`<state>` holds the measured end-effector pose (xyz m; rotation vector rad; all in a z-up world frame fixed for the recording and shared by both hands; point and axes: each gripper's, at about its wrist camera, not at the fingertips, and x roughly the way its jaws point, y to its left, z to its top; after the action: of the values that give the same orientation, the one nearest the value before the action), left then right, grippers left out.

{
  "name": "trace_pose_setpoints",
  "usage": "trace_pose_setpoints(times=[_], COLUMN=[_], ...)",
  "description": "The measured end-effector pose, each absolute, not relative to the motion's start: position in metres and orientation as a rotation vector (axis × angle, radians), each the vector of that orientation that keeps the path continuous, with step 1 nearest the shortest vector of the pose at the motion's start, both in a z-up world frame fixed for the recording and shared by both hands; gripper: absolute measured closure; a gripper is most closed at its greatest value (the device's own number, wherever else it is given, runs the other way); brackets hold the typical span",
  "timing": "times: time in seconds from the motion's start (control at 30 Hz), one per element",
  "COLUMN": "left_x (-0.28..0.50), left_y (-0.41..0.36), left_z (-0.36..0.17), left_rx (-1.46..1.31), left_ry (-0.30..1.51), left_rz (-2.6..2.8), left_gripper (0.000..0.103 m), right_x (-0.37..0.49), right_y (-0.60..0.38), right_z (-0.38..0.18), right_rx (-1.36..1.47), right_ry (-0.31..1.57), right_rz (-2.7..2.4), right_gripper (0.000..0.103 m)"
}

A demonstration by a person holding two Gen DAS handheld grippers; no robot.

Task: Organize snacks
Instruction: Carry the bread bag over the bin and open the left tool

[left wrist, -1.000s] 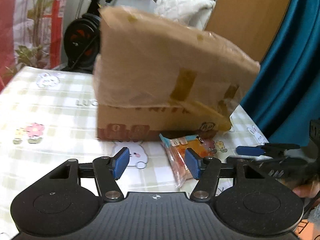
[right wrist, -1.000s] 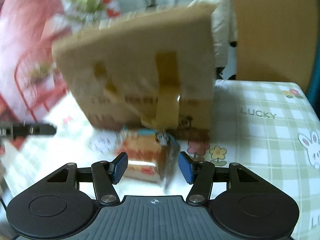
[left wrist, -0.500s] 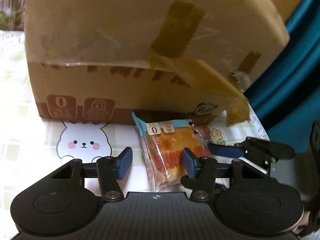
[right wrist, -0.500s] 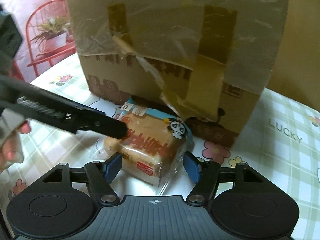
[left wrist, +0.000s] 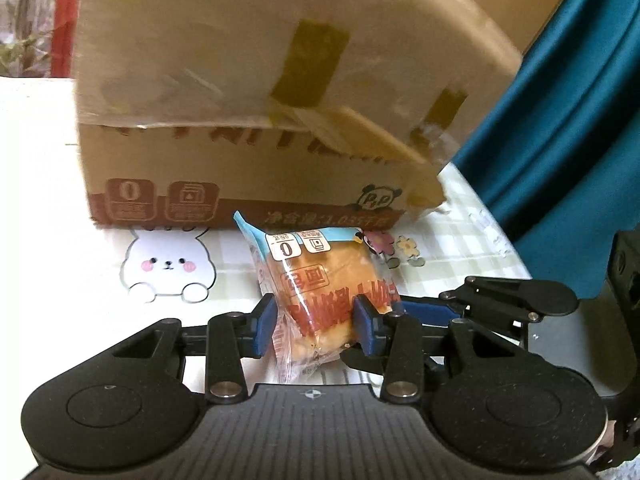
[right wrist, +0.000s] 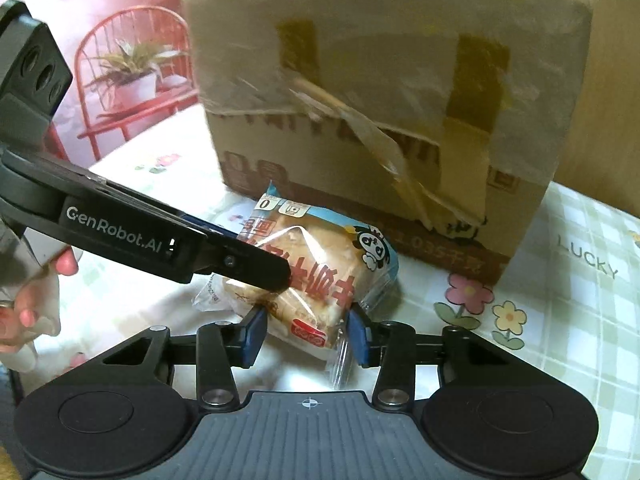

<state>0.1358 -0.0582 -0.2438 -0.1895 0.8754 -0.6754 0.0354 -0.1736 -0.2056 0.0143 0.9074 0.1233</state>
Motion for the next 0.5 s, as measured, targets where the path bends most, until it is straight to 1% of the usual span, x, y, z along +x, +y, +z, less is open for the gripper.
trace_pose_setpoints(times=[0.23, 0.5], left_x=[0.100, 0.083], left_y=[-0.037, -0.028], left_z=[-0.197, -0.124], left_rx=[-0.179, -0.141], left_ry=[0.749, 0.552], left_rz=[-0.675, -0.696], left_gripper=[0.059, 0.059], right_x=[0.019, 0.018], right_y=[-0.152, -0.149], right_z=[-0.160, -0.087], right_rx=[-0.005, -0.025], right_ry=[0.809, 0.655], right_rz=[0.146, 0.138], right_gripper=[0.063, 0.064])
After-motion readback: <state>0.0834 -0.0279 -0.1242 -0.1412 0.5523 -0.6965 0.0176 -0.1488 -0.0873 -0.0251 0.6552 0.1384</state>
